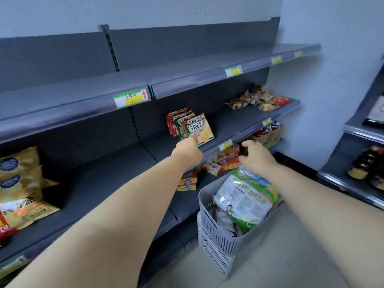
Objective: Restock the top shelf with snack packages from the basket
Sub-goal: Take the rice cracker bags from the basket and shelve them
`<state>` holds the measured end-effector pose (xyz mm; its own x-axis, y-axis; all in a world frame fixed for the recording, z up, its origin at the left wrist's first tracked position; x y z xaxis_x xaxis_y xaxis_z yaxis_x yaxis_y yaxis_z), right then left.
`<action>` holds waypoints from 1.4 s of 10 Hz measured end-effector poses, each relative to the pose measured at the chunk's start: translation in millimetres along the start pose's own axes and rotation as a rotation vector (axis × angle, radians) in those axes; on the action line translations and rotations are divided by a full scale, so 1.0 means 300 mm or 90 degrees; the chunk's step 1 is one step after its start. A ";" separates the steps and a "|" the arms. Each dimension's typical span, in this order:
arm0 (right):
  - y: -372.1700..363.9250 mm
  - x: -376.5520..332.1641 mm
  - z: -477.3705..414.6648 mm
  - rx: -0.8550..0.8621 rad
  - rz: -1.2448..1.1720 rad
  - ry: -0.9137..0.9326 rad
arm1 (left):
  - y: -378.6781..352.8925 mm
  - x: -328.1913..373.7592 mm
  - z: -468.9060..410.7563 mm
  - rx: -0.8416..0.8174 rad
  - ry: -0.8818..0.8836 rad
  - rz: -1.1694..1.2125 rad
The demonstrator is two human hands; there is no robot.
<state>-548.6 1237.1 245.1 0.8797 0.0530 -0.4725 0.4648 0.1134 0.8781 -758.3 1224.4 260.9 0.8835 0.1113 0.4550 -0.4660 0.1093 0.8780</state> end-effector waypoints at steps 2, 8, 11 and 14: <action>-0.043 0.312 -0.152 -0.072 0.045 -0.107 | -0.232 0.066 -0.211 -0.086 0.001 0.004; -0.270 0.807 -0.434 -0.306 0.184 -0.219 | -0.731 0.191 -0.558 -0.237 0.096 0.020; -0.358 0.980 -0.613 -0.316 0.109 -0.161 | -0.892 0.225 -0.587 -0.258 0.217 0.065; -0.401 1.070 -0.658 -0.378 0.154 -0.141 | -1.000 0.239 -0.564 -0.286 0.283 0.036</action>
<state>-342.0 1436.2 -27.0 0.9813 -0.0522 -0.1851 0.1738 0.6529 0.7373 -563.3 1366.7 5.0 0.7975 0.5180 0.3092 -0.5715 0.4848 0.6621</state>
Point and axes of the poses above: each hand's wrist, its own z-axis away from the middle knuckle, its own y-axis out of the back of the hand, x = y × z, the point moved 10 cm from there along -z, towards the middle knuckle, and after that the axes turned 7 degrees about -x, right-handed, at the moved point
